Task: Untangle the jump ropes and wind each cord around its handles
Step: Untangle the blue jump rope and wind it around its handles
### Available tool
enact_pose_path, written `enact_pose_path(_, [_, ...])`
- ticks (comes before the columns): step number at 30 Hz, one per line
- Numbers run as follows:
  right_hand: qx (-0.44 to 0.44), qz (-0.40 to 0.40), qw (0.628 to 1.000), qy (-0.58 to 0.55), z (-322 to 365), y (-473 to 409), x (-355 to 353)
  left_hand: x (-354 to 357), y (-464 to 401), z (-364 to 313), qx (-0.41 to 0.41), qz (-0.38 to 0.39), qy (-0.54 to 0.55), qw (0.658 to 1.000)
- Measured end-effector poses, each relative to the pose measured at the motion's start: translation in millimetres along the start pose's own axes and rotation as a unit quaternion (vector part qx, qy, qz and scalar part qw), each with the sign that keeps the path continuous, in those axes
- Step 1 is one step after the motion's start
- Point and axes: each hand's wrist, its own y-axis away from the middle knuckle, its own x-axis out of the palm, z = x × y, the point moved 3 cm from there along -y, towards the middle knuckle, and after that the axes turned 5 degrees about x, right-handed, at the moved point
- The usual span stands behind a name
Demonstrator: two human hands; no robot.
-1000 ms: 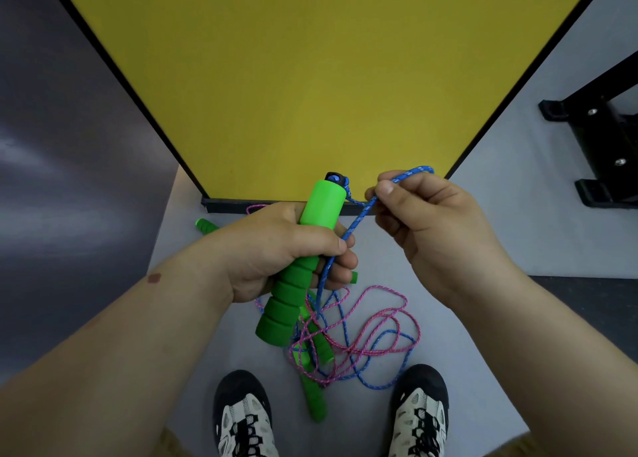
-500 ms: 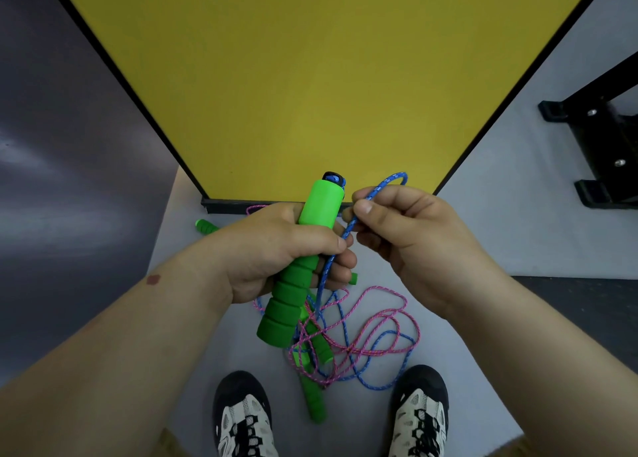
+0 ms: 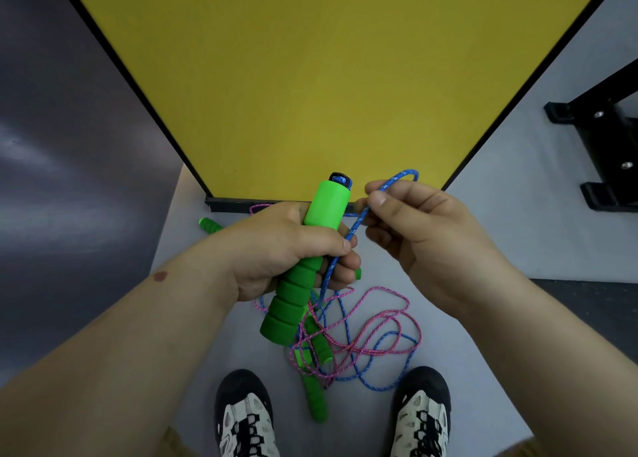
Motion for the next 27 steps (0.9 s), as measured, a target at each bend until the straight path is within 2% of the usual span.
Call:
enact_pose_path(3, [0.006, 0.058, 0.998, 0.016, -3.9, 3.2, 8.3, -0.6, -0.7, 0.4, 0.001, 0.003, 0.007, 1.000])
enact_pose_path(9, [-0.037, -0.021, 0.999, 0.019, 0.3, 0.7, 1.3, 0.8, 0.7, -1.4, -0.001, 0.001, 0.002, 1.000])
enact_pose_path(17, [-0.070, -0.078, 0.994, -0.009, 6.1, -0.9, -6.3, 1.2, 1.2, -1.3, 0.002, 0.007, -0.018, 1.000])
enact_pose_path(19, [-0.055, -0.065, 0.996, -0.004, 3.4, -0.7, -3.8, 0.8, 0.9, -0.5, 0.003, 0.001, -0.016, 1.000])
enact_pose_path(24, [-0.010, 0.032, 0.999, 0.024, -5.0, 2.9, 8.3, 0.2, -0.2, 0.6, 0.005, -0.001, -0.003, 1.000])
enact_pose_path(27, [-0.030, 0.011, 0.999, 0.023, -2.7, 3.0, 7.3, -0.3, -0.7, -0.1, 0.005, -0.002, -0.003, 1.000])
